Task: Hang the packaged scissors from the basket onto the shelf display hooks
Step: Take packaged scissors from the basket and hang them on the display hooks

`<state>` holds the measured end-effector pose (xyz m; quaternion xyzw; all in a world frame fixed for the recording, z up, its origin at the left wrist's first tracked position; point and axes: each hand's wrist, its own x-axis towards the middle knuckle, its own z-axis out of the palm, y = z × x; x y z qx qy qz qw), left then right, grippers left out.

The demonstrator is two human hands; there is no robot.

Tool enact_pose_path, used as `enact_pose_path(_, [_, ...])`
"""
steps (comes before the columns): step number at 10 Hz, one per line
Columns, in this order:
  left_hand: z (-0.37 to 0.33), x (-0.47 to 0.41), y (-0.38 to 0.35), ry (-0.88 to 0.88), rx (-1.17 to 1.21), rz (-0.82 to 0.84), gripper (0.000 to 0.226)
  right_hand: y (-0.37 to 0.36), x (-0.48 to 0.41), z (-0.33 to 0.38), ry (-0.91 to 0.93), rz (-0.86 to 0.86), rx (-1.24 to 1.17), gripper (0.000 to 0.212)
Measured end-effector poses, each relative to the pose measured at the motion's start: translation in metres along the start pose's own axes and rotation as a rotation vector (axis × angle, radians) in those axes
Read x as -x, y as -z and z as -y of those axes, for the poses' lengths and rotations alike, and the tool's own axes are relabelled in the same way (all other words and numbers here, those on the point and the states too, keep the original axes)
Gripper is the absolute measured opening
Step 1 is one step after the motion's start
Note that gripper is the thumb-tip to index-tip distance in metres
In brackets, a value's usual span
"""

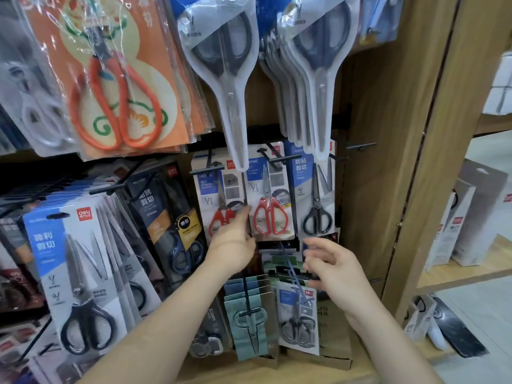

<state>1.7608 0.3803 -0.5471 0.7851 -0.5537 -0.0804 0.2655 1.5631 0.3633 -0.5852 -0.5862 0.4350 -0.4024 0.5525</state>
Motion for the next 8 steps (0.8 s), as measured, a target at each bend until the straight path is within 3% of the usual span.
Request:
enact_pose_path(1, [0.006, 0.000, 0.009, -0.035, -0.128, -0.056, 0.052, 0.006, -0.008, 0.001, 0.001, -0.003, -0.010, 0.037])
enact_pose_path(3, [0.020, 0.005, 0.014, -0.191, -0.274, -0.215, 0.065, 0.009, -0.042, 0.007, 0.074, 0.033, 0.148, 0.055])
enact_pose_path(6, [0.027, -0.012, 0.017, -0.085, -0.283, -0.139, 0.072, -0.013, -0.110, 0.024, 0.207, 0.012, 0.328, 0.079])
enact_pose_path(8, [0.029, 0.013, 0.015, -0.112, -0.095, -0.149, 0.067, -0.003, -0.077, 0.020, 0.204, 0.022, 0.264, 0.074])
